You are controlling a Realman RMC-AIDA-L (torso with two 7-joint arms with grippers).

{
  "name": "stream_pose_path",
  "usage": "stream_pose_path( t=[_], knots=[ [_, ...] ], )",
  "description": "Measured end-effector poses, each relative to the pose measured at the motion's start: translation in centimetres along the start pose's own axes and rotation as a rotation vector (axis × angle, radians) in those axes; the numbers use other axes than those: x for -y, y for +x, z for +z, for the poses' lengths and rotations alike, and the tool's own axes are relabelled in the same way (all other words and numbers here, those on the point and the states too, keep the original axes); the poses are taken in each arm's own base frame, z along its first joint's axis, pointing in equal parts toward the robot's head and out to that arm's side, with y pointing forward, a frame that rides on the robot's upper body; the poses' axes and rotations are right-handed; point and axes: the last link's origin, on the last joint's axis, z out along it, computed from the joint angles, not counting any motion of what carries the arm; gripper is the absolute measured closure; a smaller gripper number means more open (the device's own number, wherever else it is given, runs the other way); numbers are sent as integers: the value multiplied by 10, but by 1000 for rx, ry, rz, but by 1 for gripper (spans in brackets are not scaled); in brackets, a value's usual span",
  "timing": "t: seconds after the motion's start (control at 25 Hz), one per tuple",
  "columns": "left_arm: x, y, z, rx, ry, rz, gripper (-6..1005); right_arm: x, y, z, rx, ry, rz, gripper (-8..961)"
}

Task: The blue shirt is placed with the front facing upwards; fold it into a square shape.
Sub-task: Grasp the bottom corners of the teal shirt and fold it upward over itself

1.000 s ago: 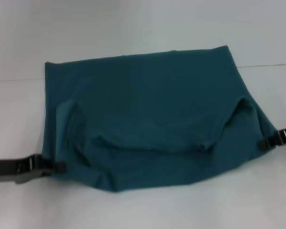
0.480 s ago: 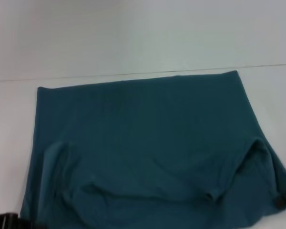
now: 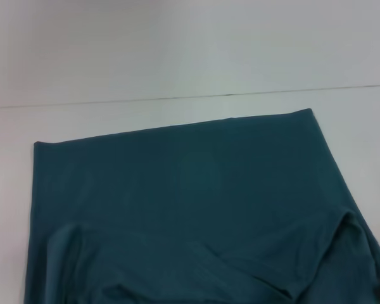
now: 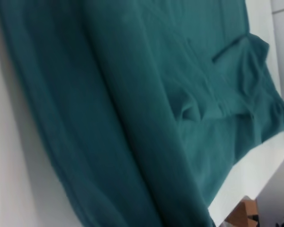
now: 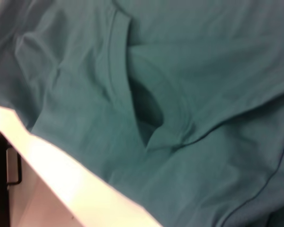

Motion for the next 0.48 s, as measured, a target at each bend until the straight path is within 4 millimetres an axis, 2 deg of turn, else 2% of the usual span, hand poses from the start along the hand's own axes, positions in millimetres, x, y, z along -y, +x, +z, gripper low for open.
stream_pose_path(
  t=[0.2,0.36,0.48],
  knots=[
    [-8,21,-9,-52,-14,42,939,5,-15,-18,199,-8,27,922],
    [-14,50,-17,-95,1,52,938,14,-32,-32,362,24,83,922],
    [-16,75,-20,-140,50,31,938,18,-46,-34,439,42,123,922]
  ],
)
